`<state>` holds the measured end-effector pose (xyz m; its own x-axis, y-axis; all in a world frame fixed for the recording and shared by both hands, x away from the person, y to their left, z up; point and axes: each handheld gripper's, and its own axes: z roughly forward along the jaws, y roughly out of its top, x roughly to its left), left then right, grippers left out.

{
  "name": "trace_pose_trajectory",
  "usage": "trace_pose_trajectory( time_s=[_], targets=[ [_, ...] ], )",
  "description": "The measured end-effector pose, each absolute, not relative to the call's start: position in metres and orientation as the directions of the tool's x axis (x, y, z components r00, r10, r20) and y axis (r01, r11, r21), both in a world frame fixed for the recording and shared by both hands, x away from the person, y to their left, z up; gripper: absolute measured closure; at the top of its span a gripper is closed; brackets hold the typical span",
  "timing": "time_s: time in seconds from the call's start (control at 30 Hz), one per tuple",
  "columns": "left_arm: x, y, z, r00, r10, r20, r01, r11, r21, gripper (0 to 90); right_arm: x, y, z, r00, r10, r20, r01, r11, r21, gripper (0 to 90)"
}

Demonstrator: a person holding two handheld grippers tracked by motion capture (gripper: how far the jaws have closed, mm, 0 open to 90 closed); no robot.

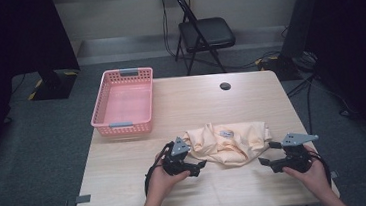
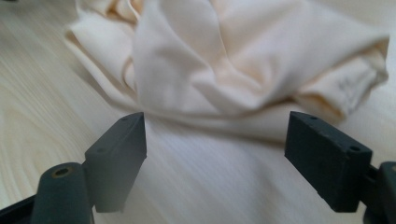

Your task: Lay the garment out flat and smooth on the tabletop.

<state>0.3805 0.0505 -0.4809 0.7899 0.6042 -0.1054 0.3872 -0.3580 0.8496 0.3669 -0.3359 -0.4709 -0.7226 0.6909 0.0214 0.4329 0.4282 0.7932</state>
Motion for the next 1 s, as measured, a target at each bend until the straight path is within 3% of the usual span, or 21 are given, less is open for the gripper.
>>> trace_pose_trajectory(
  time_s=[0.13,0.27,0.4,0.43,0.73,0.87,0.9,0.97,1.0],
  targets=[
    [0.387,0.043,-0.472,0.785,0.612,-0.101,0.383,-0.350,0.855,19.0,0.370,-0.327,-0.468,-0.742,0.668,0.057,0.420,0.396,0.817,22.9],
    [0.393,0.038,-0.468,0.781,0.616,-0.101,0.388,-0.352,0.852,26.8,0.376,-0.316,-0.467,-0.757,0.651,0.057,0.408,0.403,0.819,25.9],
    [0.398,0.034,-0.467,0.780,0.618,-0.099,0.399,-0.369,0.839,31.8,0.381,-0.308,-0.468,-0.766,0.640,0.069,0.409,0.401,0.820,34.0],
    [0.400,0.031,-0.466,0.779,0.619,-0.100,0.406,-0.377,0.832,36.5,0.384,-0.305,-0.468,-0.775,0.628,0.070,0.403,0.405,0.821,38.9],
    [0.409,0.018,-0.465,0.778,0.623,-0.081,0.420,-0.420,0.804,49.5,0.388,-0.295,-0.473,-0.780,0.621,0.069,0.408,0.423,0.809,44.1],
    [0.414,0.013,-0.465,0.781,0.620,-0.080,0.423,-0.430,0.797,55.0,0.389,-0.296,-0.475,-0.768,0.638,0.060,0.413,0.421,0.808,50.8],
    [0.415,0.011,-0.465,0.785,0.615,-0.081,0.422,-0.434,0.796,62.0,0.390,-0.298,-0.475,-0.763,0.642,0.073,0.423,0.411,0.808,58.0],
    [0.416,0.008,-0.464,0.789,0.610,-0.073,0.419,-0.447,0.791,62.1,0.390,-0.300,-0.475,-0.755,0.651,0.080,0.428,0.397,0.812,59.4],
    [0.417,0.006,-0.465,0.792,0.607,-0.067,0.418,-0.458,0.785,67.4,0.391,-0.304,-0.473,-0.756,0.648,0.087,0.425,0.385,0.819,66.9]
  ],
)
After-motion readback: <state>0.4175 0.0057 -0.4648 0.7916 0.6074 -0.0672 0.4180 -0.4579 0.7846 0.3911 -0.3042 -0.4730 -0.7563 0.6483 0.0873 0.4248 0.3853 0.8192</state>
